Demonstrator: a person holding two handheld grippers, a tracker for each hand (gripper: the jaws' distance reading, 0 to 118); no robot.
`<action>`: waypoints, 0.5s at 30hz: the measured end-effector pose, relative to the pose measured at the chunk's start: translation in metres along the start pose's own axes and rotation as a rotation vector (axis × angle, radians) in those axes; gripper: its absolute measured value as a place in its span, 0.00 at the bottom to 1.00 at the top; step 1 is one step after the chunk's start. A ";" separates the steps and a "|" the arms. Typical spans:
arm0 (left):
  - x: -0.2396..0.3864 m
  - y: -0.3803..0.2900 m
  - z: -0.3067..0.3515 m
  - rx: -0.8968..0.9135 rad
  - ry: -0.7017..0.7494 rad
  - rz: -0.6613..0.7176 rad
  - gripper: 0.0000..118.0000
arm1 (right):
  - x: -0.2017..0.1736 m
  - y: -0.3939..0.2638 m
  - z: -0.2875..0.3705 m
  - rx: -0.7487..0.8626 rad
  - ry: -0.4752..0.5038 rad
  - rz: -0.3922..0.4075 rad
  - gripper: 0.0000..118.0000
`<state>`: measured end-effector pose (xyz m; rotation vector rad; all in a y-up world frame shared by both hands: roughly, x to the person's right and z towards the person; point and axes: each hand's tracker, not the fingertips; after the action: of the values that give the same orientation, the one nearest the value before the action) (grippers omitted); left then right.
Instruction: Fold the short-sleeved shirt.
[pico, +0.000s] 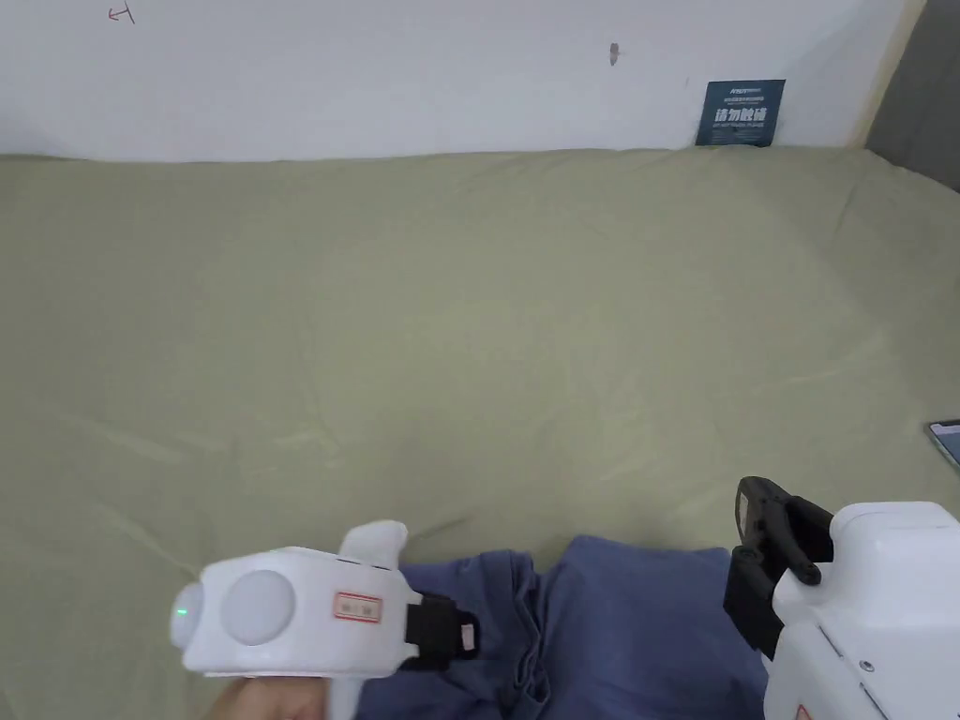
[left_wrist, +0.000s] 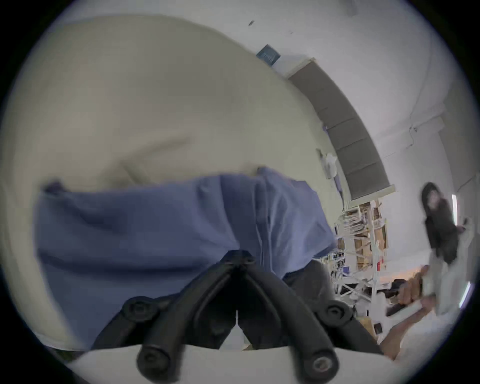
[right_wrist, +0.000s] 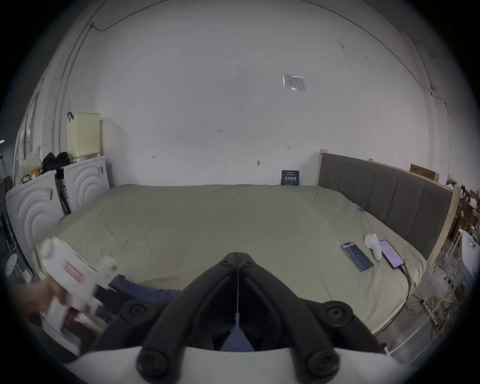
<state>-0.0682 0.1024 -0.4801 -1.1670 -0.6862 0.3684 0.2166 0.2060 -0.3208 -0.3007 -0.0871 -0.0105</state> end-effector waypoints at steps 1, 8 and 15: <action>-0.006 0.001 0.023 0.014 0.008 0.020 0.00 | -0.002 0.001 -0.001 0.004 0.003 0.000 0.03; -0.094 -0.014 0.102 0.103 0.113 0.226 0.00 | -0.020 0.005 -0.010 0.003 0.035 0.024 0.03; -0.125 -0.026 0.069 0.073 -0.192 0.358 1.00 | -0.031 0.004 -0.014 -0.010 0.050 0.022 0.03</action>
<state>-0.2084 0.0675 -0.4785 -1.1944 -0.6230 0.8095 0.1866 0.2058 -0.3383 -0.3109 -0.0345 0.0036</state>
